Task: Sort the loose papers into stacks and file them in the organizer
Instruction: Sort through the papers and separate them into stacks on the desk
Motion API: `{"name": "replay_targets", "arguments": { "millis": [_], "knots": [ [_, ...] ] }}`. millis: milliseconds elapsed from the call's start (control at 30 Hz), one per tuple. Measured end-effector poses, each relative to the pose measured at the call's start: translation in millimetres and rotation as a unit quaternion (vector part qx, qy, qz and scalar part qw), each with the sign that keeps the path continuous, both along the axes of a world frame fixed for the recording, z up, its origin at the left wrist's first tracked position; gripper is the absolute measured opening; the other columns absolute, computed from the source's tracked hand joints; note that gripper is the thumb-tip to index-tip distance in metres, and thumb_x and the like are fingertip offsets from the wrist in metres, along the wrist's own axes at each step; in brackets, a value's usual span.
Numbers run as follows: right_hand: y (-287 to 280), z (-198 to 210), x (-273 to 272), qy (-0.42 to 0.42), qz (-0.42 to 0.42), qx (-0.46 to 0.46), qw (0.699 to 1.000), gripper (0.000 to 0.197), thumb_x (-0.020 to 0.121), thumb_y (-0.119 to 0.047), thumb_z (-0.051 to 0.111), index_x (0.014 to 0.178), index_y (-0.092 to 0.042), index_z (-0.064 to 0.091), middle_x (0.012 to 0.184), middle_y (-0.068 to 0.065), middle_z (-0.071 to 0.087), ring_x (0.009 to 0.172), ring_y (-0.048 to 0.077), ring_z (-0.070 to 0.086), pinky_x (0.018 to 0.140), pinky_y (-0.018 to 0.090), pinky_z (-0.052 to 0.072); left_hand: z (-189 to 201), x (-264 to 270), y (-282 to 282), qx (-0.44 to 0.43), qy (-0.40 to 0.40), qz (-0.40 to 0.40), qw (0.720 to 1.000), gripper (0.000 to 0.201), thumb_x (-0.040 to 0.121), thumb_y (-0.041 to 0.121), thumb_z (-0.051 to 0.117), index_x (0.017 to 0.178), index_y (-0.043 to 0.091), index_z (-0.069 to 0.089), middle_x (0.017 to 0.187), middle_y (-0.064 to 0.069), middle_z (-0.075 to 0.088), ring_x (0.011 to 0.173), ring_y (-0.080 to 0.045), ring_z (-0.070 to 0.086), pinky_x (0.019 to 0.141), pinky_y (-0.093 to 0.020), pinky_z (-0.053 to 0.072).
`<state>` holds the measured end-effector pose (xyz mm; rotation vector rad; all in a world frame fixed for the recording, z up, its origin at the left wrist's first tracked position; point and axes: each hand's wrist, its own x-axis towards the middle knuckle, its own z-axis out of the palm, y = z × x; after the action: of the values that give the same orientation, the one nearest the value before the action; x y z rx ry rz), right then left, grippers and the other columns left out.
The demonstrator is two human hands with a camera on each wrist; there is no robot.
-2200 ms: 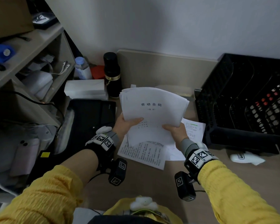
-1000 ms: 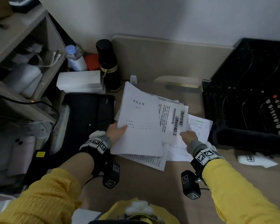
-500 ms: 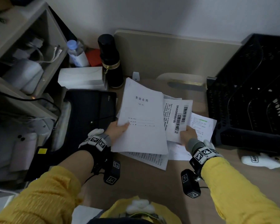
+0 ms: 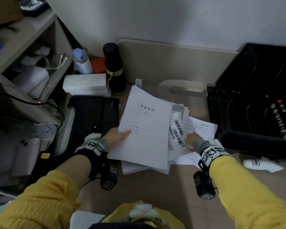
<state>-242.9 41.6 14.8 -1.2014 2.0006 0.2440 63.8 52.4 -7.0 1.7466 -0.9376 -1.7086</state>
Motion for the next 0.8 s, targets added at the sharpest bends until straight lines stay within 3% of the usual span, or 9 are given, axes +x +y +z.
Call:
{"name": "replay_targets", "arguments": {
  "millis": [67,233,333,433,600,800],
  "knots": [
    [-0.1,2.9,0.6,0.014,0.02,0.003,1.0,0.043,0.1,-0.009,0.028,0.141,0.001,0.038,0.15,0.015,0.036,0.137,0.029,0.038,0.11,0.031,0.033,0.2,2.9,1.7,0.005,0.013,-0.002,1.0,0.031,0.089,0.02,0.067,0.115,0.005,0.064,0.116,-0.013,0.068,0.088,-0.02,0.068,0.076,-0.029,0.057],
    [-2.2,-1.2,2.5,0.053,0.074,0.014,0.996,0.044,0.098,-0.005,0.035,0.142,-0.002,0.037,0.148,0.014,0.039,0.135,0.028,0.041,0.106,0.03,0.036,6.4,8.1,1.3,0.026,0.055,-0.018,0.998,0.034,0.089,0.021,0.066,0.118,0.005,0.064,0.116,-0.014,0.069,0.102,-0.029,0.067,0.086,-0.038,0.056],
    [-11.0,-0.7,4.0,0.064,0.067,0.006,0.996,0.041,0.096,-0.007,0.04,0.136,-0.004,0.046,0.14,0.015,0.049,0.128,0.03,0.049,0.101,0.03,0.04,8.5,9.1,-0.9,0.03,0.071,-0.012,0.997,0.036,0.089,0.021,0.066,0.121,0.004,0.063,0.117,-0.015,0.068,0.106,-0.033,0.066,0.09,-0.042,0.055],
    [-25.2,3.5,-2.9,0.09,0.044,-0.023,0.995,0.041,0.097,-0.013,0.042,0.137,-0.006,0.047,0.142,0.014,0.048,0.128,0.031,0.048,0.103,0.033,0.038,8.3,11.0,-4.3,0.024,0.07,0.002,0.997,0.04,0.089,0.022,0.066,0.124,0.003,0.061,0.119,-0.016,0.067,0.11,-0.035,0.064,0.094,-0.046,0.052],
    [-35.2,8.2,-12.5,0.143,0.088,-0.001,0.986,0.041,0.095,-0.019,0.046,0.135,-0.013,0.05,0.139,0.009,0.05,0.127,0.03,0.05,0.103,0.035,0.038,5.7,14.4,-7.0,0.025,0.064,0.006,0.998,0.038,0.087,0.023,0.068,0.121,0.005,0.062,0.117,-0.015,0.068,0.108,-0.034,0.065,0.096,-0.048,0.051],
    [-37.5,-0.2,2.1,0.158,0.165,0.007,0.974,0.043,0.093,-0.013,0.045,0.136,-0.015,0.047,0.143,0.008,0.046,0.131,0.028,0.046,0.105,0.033,0.038,3.4,11.4,-4.6,0.034,0.058,-0.007,0.998,0.027,0.089,0.022,0.066,0.112,0.008,0.065,0.108,-0.01,0.07,0.095,-0.026,0.068,0.084,-0.037,0.055]
  ]
}}
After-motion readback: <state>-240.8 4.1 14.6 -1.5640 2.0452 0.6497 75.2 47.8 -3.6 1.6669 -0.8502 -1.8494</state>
